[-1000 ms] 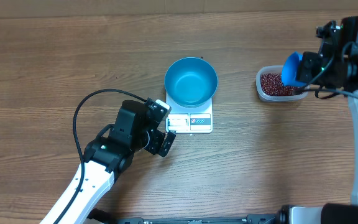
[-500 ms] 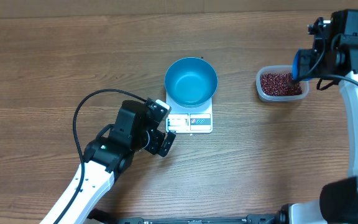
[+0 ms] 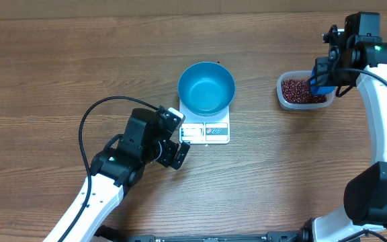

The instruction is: Scoop item into bowl and weigh 150g on scale

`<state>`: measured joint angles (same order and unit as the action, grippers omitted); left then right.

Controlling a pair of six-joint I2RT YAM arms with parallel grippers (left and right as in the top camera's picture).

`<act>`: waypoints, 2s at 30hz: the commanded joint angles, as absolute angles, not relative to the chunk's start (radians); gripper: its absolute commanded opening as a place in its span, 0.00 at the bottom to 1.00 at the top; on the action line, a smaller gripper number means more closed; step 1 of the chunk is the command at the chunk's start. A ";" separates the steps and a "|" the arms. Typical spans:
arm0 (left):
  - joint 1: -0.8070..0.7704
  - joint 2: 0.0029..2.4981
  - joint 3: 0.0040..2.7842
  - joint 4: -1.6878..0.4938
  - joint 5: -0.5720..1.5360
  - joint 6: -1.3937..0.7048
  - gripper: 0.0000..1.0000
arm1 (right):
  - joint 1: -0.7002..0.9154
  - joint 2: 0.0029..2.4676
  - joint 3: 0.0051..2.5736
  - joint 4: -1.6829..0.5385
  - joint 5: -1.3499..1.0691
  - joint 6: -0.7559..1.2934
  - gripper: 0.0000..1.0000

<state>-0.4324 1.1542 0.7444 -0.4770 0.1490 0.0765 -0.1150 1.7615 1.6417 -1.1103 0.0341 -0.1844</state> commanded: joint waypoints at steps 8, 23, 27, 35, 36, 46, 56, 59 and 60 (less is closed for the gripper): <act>-0.437 1.150 0.742 -0.472 0.147 0.059 1.00 | -0.114 1.785 1.639 -1.112 0.070 -0.188 0.04; -0.437 1.150 0.742 -0.472 0.147 0.059 1.00 | -0.114 1.785 1.639 -1.120 0.096 -0.189 0.04; -0.437 1.150 0.742 -0.472 0.147 0.059 0.99 | -0.114 1.785 1.639 -1.119 0.096 -0.189 0.04; -0.437 1.150 0.742 -0.472 0.147 0.059 1.00 | -0.114 1.786 1.639 -1.120 0.096 -0.189 0.04; -0.437 1.150 0.742 -0.472 0.147 0.059 0.99 | -0.114 1.786 1.639 -1.120 0.096 -0.189 0.04; -0.437 1.150 0.742 -0.472 0.147 0.059 1.00 | -0.114 1.786 1.639 -1.124 0.096 -0.189 0.04; -0.437 1.150 0.742 -0.472 0.147 0.059 0.99 | -0.114 1.786 1.639 -1.127 0.096 -0.192 0.04; -0.437 1.150 0.742 -0.472 0.146 0.059 1.00 | -0.114 1.786 1.639 -1.127 0.096 -0.192 0.04; -0.437 1.150 0.742 -0.472 0.147 0.059 0.99 | -0.114 1.786 1.639 -1.128 0.096 -0.192 0.04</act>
